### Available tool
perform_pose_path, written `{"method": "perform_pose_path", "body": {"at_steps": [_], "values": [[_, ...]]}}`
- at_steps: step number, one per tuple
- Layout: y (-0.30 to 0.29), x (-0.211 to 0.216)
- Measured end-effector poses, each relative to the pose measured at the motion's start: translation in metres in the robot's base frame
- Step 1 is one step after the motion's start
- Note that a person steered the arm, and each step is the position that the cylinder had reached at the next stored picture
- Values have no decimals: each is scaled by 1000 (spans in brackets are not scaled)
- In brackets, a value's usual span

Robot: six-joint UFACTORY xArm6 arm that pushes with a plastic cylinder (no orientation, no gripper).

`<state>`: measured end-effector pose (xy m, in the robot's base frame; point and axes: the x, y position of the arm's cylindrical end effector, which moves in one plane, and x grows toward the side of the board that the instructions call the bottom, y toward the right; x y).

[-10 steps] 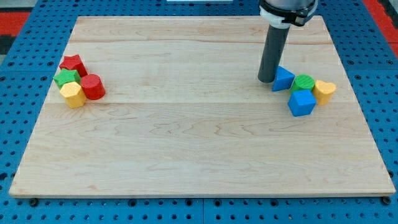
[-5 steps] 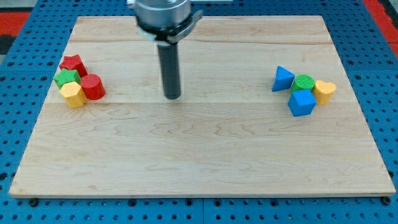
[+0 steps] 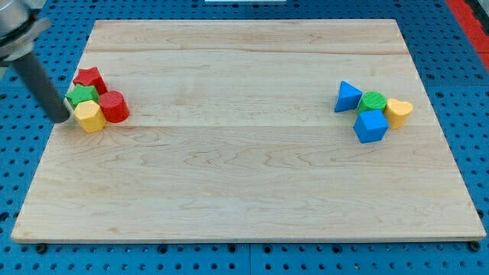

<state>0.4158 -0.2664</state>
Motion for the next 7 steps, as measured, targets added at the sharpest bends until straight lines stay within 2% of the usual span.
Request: {"method": "perform_pose_path", "body": {"at_steps": [2,4,5,7], "values": [[43,-76],[109,-108],[103,-94],[141,-179]]}}
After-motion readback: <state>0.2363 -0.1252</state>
